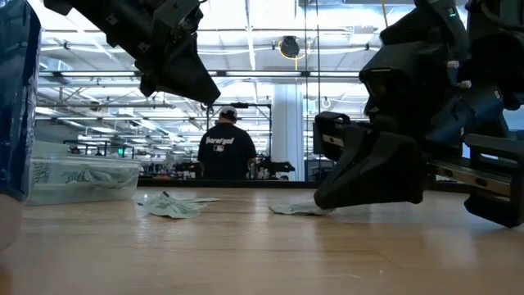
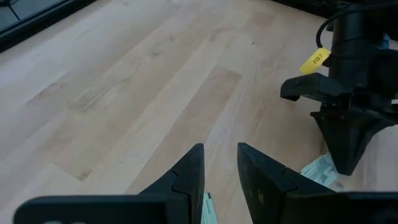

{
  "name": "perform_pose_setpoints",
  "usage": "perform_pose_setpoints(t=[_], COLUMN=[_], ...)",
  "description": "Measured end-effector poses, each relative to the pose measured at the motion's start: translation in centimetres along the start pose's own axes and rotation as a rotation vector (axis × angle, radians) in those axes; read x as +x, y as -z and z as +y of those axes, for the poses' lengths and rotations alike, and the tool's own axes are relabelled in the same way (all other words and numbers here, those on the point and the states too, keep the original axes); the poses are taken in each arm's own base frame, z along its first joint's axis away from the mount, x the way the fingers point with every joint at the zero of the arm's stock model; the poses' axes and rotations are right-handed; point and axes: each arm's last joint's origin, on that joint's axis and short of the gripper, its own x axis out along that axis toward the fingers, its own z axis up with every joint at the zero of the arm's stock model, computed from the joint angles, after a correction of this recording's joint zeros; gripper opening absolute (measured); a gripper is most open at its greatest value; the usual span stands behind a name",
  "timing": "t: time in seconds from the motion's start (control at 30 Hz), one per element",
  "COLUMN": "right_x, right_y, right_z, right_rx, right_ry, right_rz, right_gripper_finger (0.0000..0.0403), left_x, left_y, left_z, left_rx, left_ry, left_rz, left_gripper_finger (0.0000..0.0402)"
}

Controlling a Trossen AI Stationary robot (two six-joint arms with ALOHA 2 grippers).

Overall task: Pick and place Stevia / Truvia into bins
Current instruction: Put the stevia packet into the transparent container

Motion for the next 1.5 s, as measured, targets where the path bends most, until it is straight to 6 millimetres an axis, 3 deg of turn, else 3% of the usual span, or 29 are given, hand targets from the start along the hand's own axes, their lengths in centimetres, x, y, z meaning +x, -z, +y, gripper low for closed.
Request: perform_pose_setpoints(t=[0.47,0.77,0.9,1.3,1.5], right_x=[-0.7,-1.7,-1.8,-1.9,-1.9], right_y=[-2.0,-3.2,-2.9,-2.6,-2.4], right_z=[-0.5,-3.2,-4.1,-5.1,-5.6], right_rx=[-0.051,0.227,0.256,0.269,0.273], right_ry=[0.069,0.201,0.225,0.254,0.27], right_rz=[-0.113,-0.184,-0.179,-0.182,-0.18], right_gripper_finger=[0.0,0.0,0.0,0.0,0.0], left_x=[-0.1,-0.8,-1.1,2.9,4.8], left_y=[0.0,0.3,0.3,2.3,2.5], left_z=[-0.1,-2.0,-2.8,-3.1,-3.4], left_rx=[-0.002,0.314,0.345,0.345,0.297], left_ry=[0.009,0.226,0.269,0.26,0.32], left_rz=[-0.005,-0.009,-0.04,0.017,-0.022], left_gripper_finger=[0.0102,0.0102,0.0102,0.0104,0.0147])
